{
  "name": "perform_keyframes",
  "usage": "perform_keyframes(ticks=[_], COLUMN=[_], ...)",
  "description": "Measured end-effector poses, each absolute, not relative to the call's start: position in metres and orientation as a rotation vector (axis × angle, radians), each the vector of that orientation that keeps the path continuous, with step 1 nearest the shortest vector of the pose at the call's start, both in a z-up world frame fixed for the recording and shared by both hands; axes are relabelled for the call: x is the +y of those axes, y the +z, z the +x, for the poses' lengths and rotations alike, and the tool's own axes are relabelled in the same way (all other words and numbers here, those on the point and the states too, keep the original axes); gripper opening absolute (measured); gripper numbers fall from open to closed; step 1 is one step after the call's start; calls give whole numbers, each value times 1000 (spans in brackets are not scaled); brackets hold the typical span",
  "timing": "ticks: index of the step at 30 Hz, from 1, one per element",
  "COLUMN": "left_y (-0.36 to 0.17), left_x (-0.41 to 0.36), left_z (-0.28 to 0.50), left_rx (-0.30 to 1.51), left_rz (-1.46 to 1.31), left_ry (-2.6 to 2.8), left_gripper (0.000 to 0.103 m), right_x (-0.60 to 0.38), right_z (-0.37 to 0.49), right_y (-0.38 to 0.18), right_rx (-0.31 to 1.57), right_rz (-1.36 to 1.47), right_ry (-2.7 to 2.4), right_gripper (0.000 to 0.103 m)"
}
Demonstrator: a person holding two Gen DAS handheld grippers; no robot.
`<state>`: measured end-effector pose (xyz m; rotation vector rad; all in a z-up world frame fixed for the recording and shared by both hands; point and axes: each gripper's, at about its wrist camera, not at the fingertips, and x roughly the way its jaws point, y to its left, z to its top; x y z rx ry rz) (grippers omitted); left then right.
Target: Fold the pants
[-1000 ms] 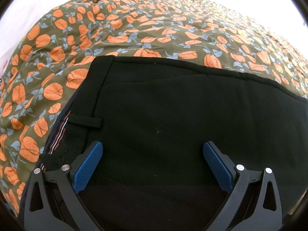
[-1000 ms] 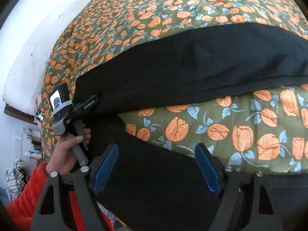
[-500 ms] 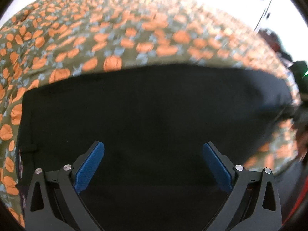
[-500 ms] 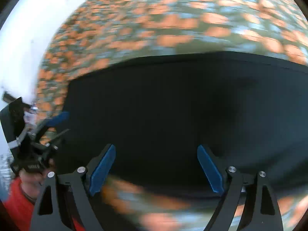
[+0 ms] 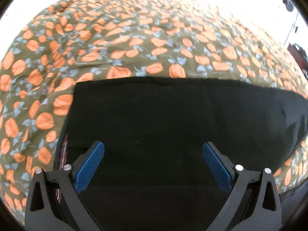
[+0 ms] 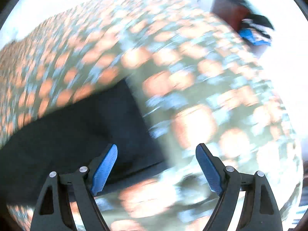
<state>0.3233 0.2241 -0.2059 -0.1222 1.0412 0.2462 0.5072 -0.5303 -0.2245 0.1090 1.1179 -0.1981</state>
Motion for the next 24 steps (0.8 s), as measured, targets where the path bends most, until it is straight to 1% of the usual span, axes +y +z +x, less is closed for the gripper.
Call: perform_keyframes(ticks=[4, 9, 11, 12, 13, 14, 16, 19, 21, 24], left_y=[-194, -181, -180, -181, -182, -184, -185, -179, -172, -163], left_x=[216, 194, 186, 181, 178, 176, 175, 169, 161, 145], left_z=[303, 270, 258, 251, 248, 244, 236, 227, 221, 210], left_rx=[1005, 993, 1005, 1014, 1023, 1036, 1042, 1020, 999, 979], left_rz=[-214, -260, -237, -218, -209, -208, -233, -255, -262, -248], left_ry=[258, 252, 253, 252, 255, 257, 247, 237, 215, 178], left_gripper=[102, 102, 102, 102, 102, 102, 102, 102, 102, 102], right_x=[-543, -500, -494, -497, -500, -501, -498, -485, -472, -461], right_z=[543, 592, 595, 593, 590, 581, 555, 493, 429, 328], right_y=[-212, -223, -236, -242, -243, -237, -210, -157, -125, -102], right_rx=[1109, 1139, 1174, 1194, 1197, 1167, 1052, 907, 828, 763], right_rz=[197, 159, 125, 131, 145, 124, 104, 38, -50, -89], right_ry=[-92, -14, -23, -19, -11, -33, 8, 121, 194, 248], right_gripper=[83, 83, 67, 43, 12, 6, 6, 6, 4, 4])
